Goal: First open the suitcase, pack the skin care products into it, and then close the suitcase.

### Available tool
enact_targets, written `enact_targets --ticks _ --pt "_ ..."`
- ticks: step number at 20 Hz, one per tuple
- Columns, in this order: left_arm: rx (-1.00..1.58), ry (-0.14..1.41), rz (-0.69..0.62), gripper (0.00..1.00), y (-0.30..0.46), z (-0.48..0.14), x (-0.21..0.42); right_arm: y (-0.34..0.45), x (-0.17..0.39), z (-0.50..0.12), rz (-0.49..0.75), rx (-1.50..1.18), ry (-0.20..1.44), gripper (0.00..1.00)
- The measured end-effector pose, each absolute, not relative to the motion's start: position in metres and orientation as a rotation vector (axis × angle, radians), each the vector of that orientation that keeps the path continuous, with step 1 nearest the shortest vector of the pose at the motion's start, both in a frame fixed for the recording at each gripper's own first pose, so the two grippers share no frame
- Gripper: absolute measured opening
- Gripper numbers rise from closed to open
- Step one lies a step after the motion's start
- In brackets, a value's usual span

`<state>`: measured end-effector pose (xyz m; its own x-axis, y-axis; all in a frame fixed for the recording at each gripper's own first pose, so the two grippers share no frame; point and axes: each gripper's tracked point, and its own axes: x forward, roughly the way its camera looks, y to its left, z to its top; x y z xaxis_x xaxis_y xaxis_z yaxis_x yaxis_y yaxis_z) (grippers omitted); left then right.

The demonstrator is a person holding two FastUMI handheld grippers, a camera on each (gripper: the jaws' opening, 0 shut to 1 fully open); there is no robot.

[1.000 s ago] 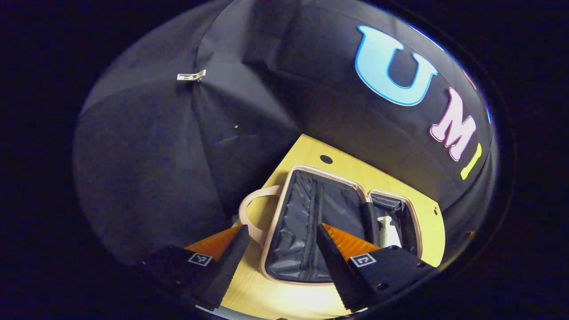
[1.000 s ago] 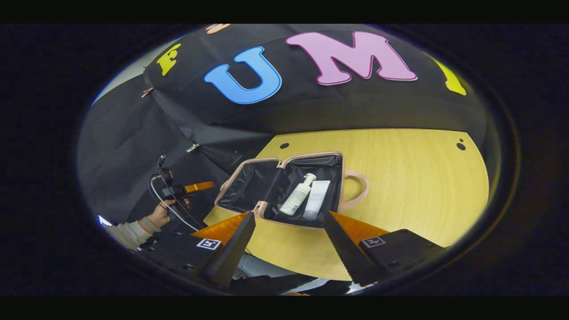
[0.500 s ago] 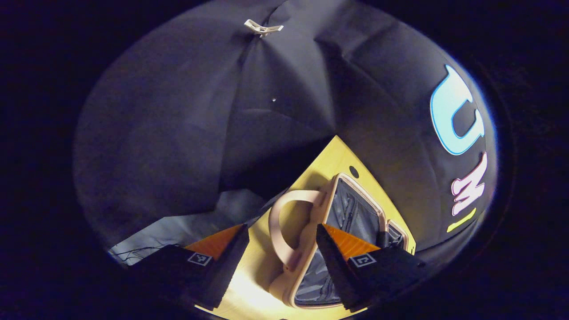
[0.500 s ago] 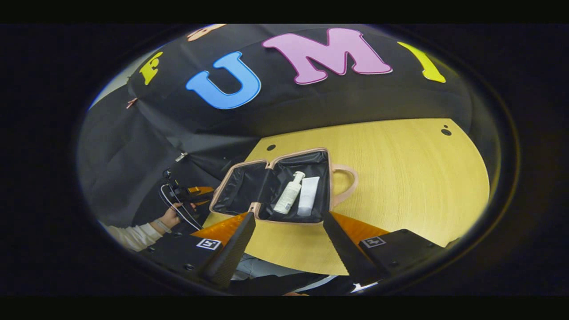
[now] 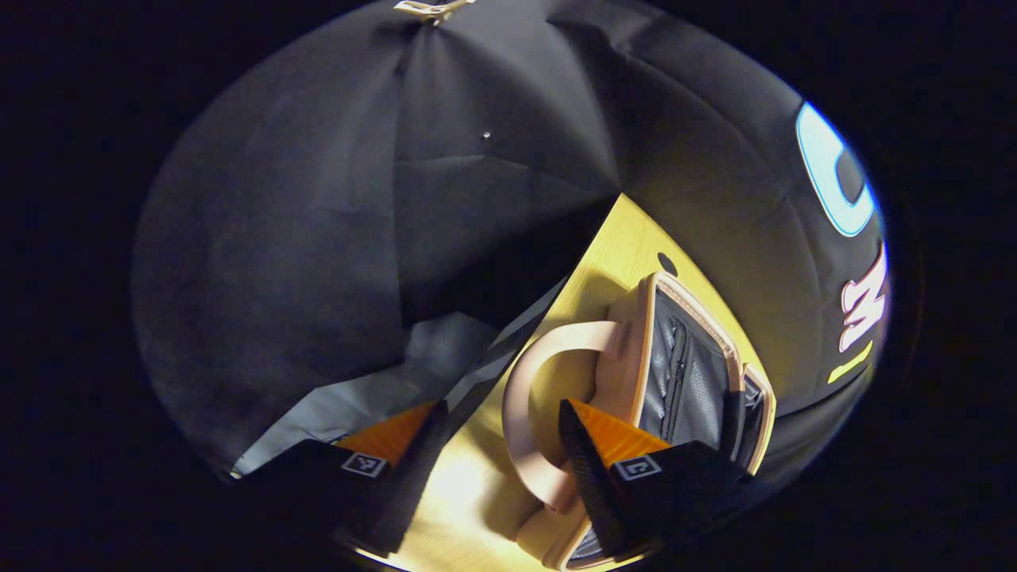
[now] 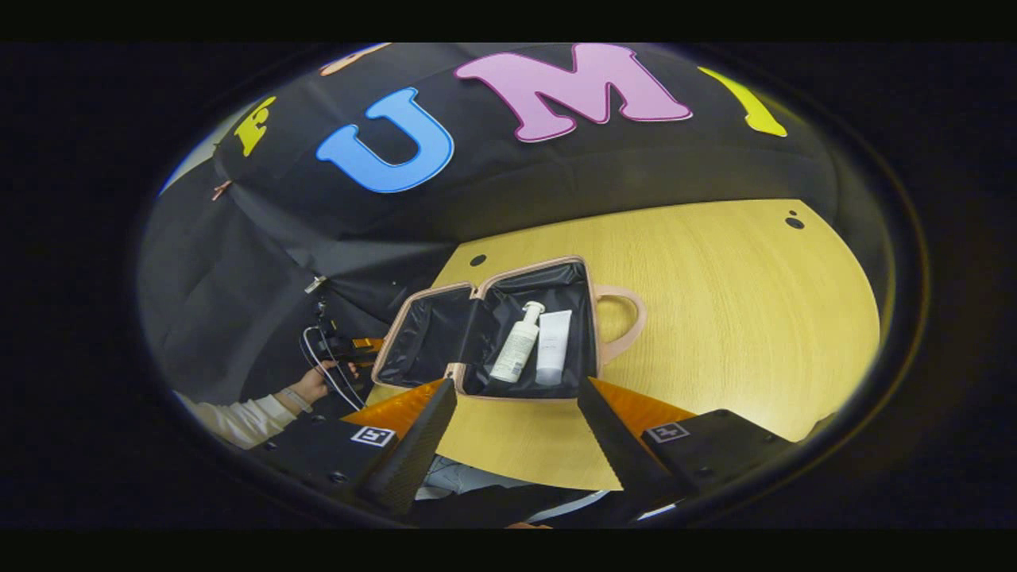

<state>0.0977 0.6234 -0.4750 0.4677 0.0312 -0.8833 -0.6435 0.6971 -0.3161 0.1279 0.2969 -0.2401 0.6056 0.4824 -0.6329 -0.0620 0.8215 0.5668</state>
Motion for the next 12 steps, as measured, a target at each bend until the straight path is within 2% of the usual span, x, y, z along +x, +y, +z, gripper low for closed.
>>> enact_targets --ticks 3,5,8,12 --pt "-0.601 1.078 0.485 0.37 0.627 -0.479 0.101 0.297 0.129 -0.238 0.328 0.549 0.867 0.98" --pt "-0.55 1.074 0.476 0.16 0.627 -0.47 0.109 0.284 0.13 -0.243 0.314 0.548 0.864 0.98" --pt "-0.593 1.058 0.467 0.1 0.631 -0.456 0.109 0.269 0.126 -0.244 0.296 0.559 0.863 0.98" --pt "-0.594 1.021 0.44 0.08 0.635 -0.432 0.11 0.274 0.131 -0.246 0.298 0.585 0.869 0.97"
